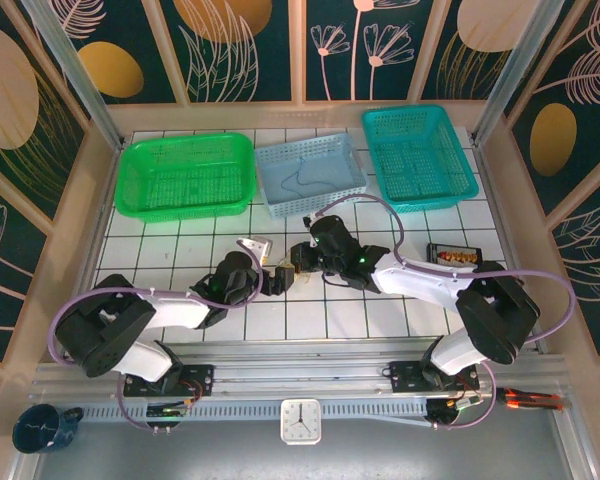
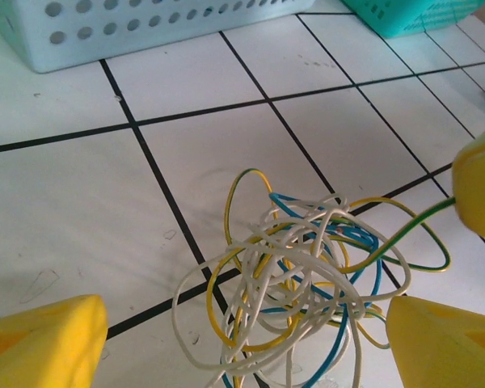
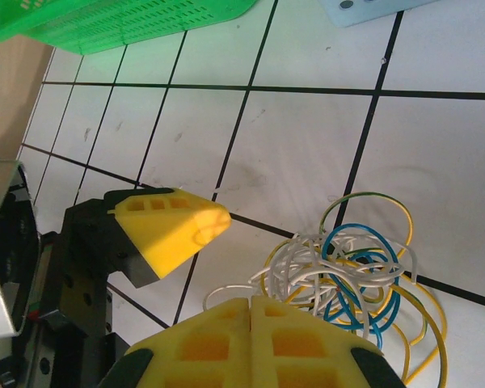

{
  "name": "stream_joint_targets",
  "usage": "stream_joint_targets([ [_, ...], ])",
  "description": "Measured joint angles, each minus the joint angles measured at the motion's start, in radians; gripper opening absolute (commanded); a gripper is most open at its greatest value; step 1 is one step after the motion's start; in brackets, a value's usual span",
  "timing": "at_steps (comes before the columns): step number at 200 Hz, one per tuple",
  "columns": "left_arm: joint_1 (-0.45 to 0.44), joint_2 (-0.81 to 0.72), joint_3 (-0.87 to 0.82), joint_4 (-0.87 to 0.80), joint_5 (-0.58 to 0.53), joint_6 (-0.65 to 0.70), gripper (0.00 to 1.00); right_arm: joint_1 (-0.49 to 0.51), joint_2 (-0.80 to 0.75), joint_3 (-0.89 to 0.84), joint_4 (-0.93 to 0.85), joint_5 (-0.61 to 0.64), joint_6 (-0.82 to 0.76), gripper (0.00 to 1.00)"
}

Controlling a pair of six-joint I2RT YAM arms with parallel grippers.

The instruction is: Untangle the cables

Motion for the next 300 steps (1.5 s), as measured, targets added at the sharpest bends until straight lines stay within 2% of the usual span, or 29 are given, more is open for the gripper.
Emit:
stream_joint_targets([
  [105, -0.001, 0.092, 0.054, 0.04, 0.004, 0.059, 0.85, 0.0, 0.0, 0.0, 0.0, -0.026, 0.0, 0.0],
  [176, -0.001, 0.097, 0.056, 0.068, 0.039, 0.066, 0.86, 0.0, 0.0, -0.012, 0.002, -0.026, 0.004, 0.0],
  [193, -0.001, 0.097, 0.056, 0.07, 0.046, 0.066, 0.8, 0.0, 0.0, -0.012, 0.004, -0.026, 0.004, 0.0],
  [218, -0.001, 0.113, 0.056, 0.095, 0.062, 0.069, 0.62, 0.0, 0.0, -0.012, 0.006, -0.027, 0.004, 0.0],
  [238, -0.001, 0.145, 0.056, 0.122, 0.074, 0.066, 0.52, 0.0, 0.0, -0.012, 0.008, -0.038, 0.011, 0.0],
  [284, -0.001, 0.211, 0.055, 0.164, 0.097, 0.051, 0.42, -0.001, -0.06, -0.01, 0.007, -0.067, 0.034, 0.0],
  [300, -0.001, 0.217, 0.043, 0.185, 0.098, 0.047, 0.41, -0.006, -0.104, 0.002, 0.006, -0.081, 0.038, 0.0],
])
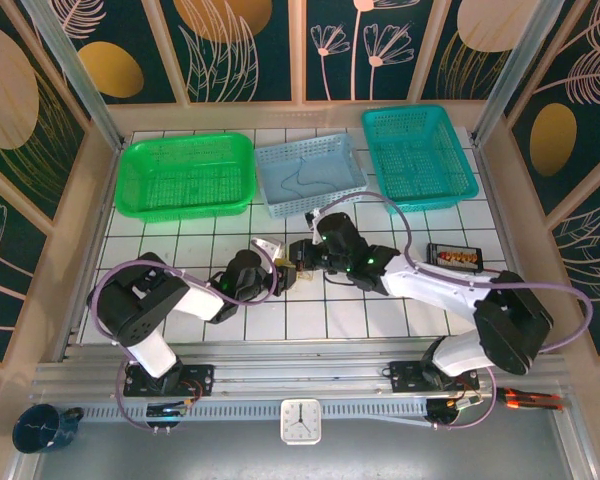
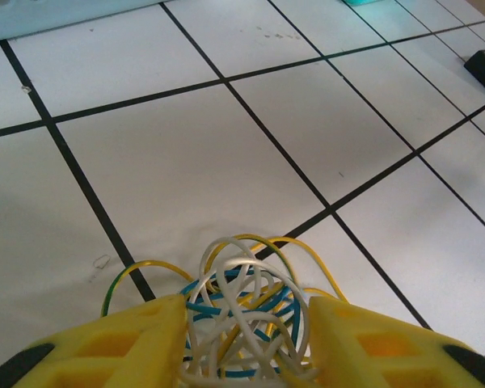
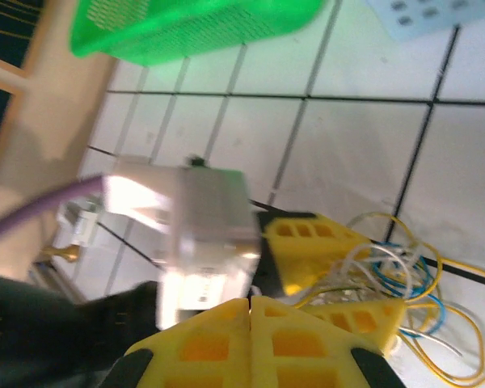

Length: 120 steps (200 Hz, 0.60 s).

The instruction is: Untangle the cables

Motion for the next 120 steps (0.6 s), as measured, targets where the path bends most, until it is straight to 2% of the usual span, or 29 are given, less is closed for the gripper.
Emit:
stream_joint_targets([
  [55, 0.0, 0.001, -0.045, 0.045, 0.0, -0.013, 0.42, -0.058, -0.144, 0.059, -0.007, -0.029, 0.016, 0.0],
  [120, 0.0, 0.001, -0.058, 0.05, 0.0, -0.025, 0.41, -0.21, -0.296, 0.143, -0.005, -0.051, 0.019, 0.0],
])
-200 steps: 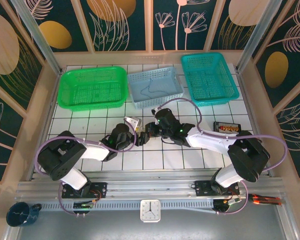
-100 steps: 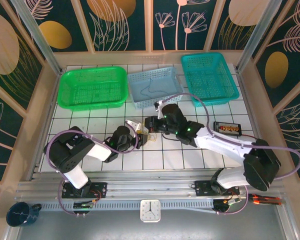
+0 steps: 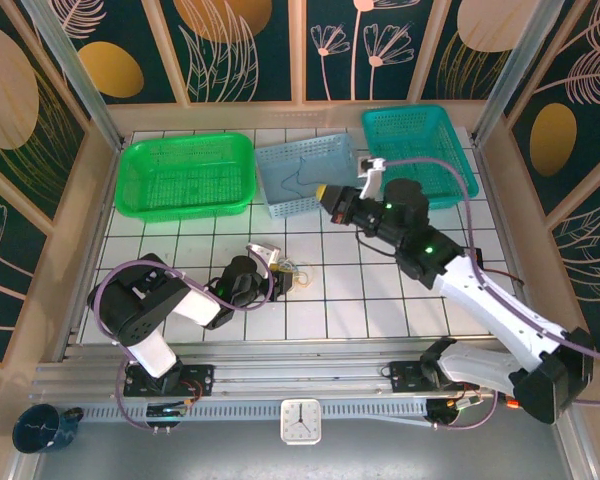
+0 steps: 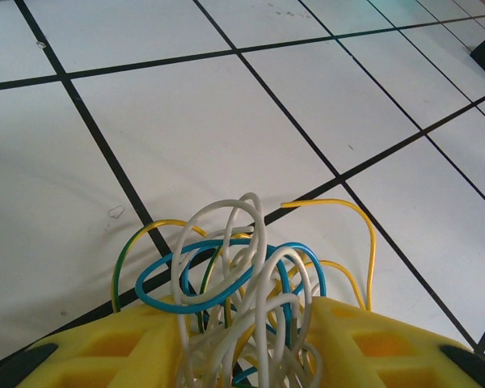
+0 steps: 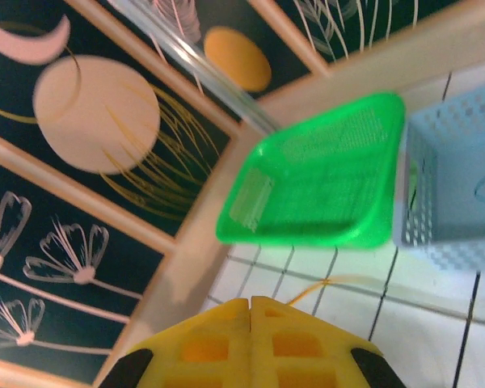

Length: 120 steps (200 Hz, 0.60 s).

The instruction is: Untangle the cables

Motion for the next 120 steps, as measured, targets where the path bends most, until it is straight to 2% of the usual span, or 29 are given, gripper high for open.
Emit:
stream_joint_targets([
  [25, 0.0, 0.0, -0.001, 0.0, 0.0, -0.002, 0.42, -0.036, -0.026, 0.042, 0.0, 0.005, -0.005, 0.0],
  [51, 0.0, -0.006, -0.001, -0.003, 0.003, -0.005, 0.52, -0.071, -0.034, 0.057, -0.002, 0.029, -0.018, 0.0],
  [120, 0.0, -0.167, 0.02, -0.088, 0.031, -0.054, 0.9, -0.206, -0.019, 0.058, -0.029, 0.175, -0.084, 0.0],
])
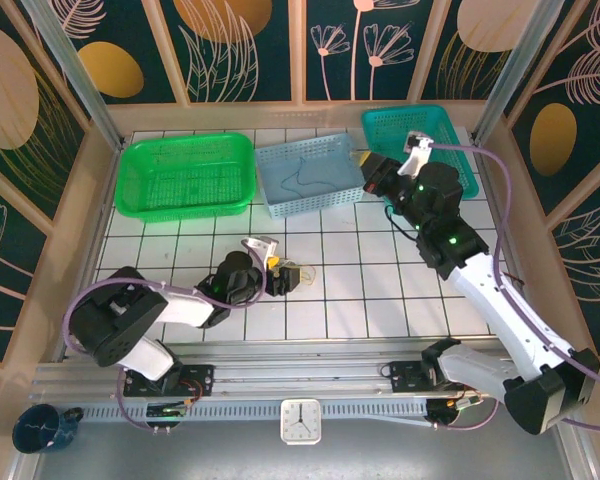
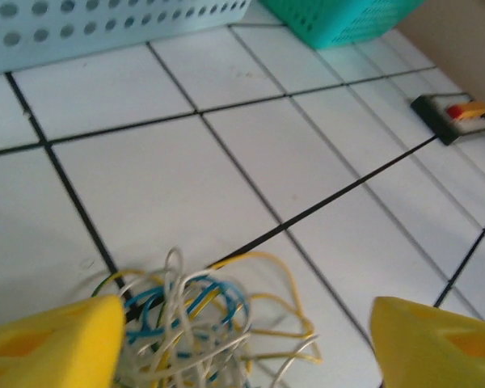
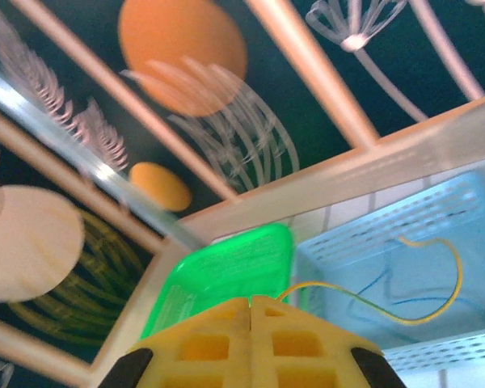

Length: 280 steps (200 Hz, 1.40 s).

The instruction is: Untangle the cables

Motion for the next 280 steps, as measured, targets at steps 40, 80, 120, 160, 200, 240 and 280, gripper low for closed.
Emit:
stream_joint_targets([
  [40, 0.0, -0.086, 0.04, -0.043, 0.002, -0.026, 0.99, -0.14, 0.074, 0.009, 0.003, 0.08, -0.028, 0.0],
  [80, 0.0, -0.143, 0.071, -0.095, 0.002, -0.046, 0.99, -0.288, 0.227, 0.027, 0.026, 0.097, -0.029, 0.0],
  [120, 0.0, -0.169, 0.107, -0.137, -0.005, -0.063, 0.99, -0.365, 0.431, 0.091, 0.051, 0.094, -0.025, 0.0],
  [160, 0.0, -0.176, 0.115, -0.158, -0.007, -0.077, 0.99, -0.398, 0.632, 0.205, 0.062, 0.079, -0.031, 0.33],
  [200, 0.0, -0.177, 0.115, -0.168, -0.017, -0.082, 0.99, -0.414, 0.747, 0.303, 0.058, 0.061, -0.061, 0.67],
  [240, 0.0, -0.179, 0.115, -0.168, -0.032, -0.089, 0.99, -0.416, 0.733, 0.293, 0.063, 0.036, -0.071, 0.71],
  [280, 0.0, -0.184, 0.115, -0.17, -0.047, -0.108, 0.99, -0.415, 0.622, 0.189, 0.086, -0.021, -0.051, 0.71],
])
